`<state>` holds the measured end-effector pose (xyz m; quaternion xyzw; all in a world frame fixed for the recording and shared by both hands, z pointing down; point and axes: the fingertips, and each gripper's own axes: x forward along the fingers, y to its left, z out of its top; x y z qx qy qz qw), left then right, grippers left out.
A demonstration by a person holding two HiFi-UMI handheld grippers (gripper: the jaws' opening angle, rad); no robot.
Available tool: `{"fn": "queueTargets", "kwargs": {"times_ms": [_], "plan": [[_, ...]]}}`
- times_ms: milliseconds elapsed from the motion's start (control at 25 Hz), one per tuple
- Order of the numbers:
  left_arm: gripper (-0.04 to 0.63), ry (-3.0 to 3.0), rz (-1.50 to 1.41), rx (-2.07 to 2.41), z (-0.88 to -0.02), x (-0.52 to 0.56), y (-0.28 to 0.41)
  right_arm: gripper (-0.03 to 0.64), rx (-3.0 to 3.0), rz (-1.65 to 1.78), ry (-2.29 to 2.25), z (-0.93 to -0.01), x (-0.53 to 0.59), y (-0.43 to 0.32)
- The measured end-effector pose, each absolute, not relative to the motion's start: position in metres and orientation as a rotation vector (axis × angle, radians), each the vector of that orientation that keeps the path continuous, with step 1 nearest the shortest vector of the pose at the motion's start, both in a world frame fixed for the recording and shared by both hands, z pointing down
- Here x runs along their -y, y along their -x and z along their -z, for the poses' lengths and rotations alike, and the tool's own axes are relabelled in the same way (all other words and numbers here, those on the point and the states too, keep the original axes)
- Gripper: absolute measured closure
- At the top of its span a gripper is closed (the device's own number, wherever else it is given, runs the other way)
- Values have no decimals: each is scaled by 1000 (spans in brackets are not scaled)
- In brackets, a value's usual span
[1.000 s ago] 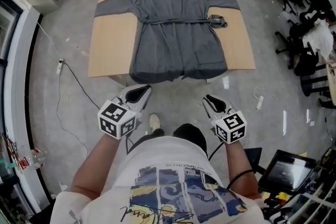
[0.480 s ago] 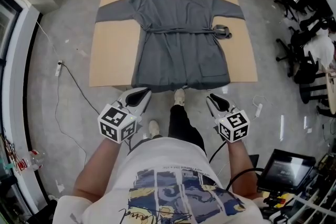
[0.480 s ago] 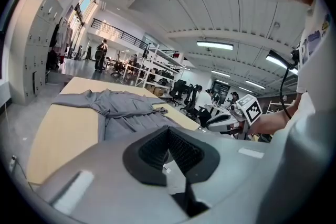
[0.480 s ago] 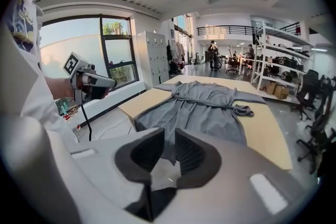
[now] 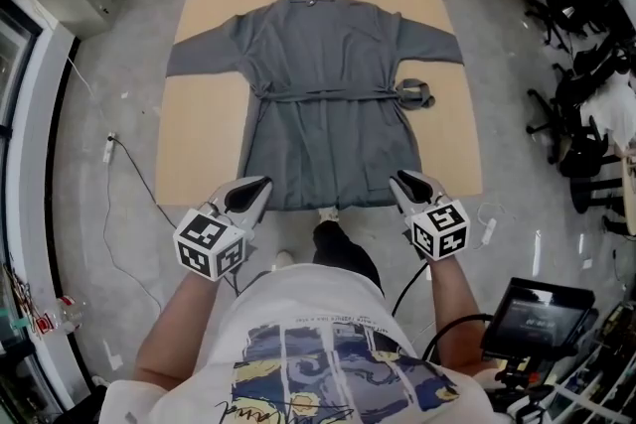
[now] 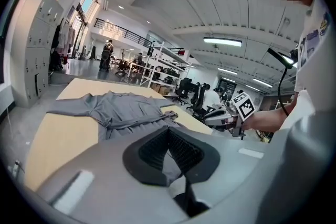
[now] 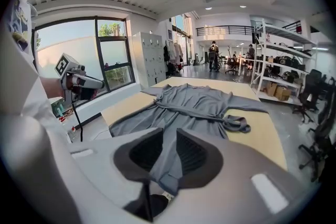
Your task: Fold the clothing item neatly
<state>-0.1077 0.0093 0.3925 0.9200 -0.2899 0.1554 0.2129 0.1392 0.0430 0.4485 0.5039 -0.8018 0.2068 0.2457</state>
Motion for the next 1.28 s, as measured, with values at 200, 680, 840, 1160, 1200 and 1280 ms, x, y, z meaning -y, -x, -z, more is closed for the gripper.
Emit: {"fn": "queueTargets", "kwargs": {"times_ms": [200,680,840,1160,1200,1280], "plan": [[593,-2554,-455,809,-388,33,69,549,2193,-579,-1377,-454,4,-180],[592,-2513,-553,813,-393,100,-13,515,2127,-738,-1464,-504,98,-305],[592,-2495,-576,814,-399,115,-28,503,2105,-797,-1549,-523,134,-350],[592,-2474,-614,795,-409,137,-51,488,1984,-911,-1708,-560,176,-433],[592,-2472,-618,795,-410,139,-54,488,1969,-911,-1723,-562,181,-444],[592,-2464,-629,794,-414,142,-57,488,1942,-910,-1746,-568,191,-464]]}}
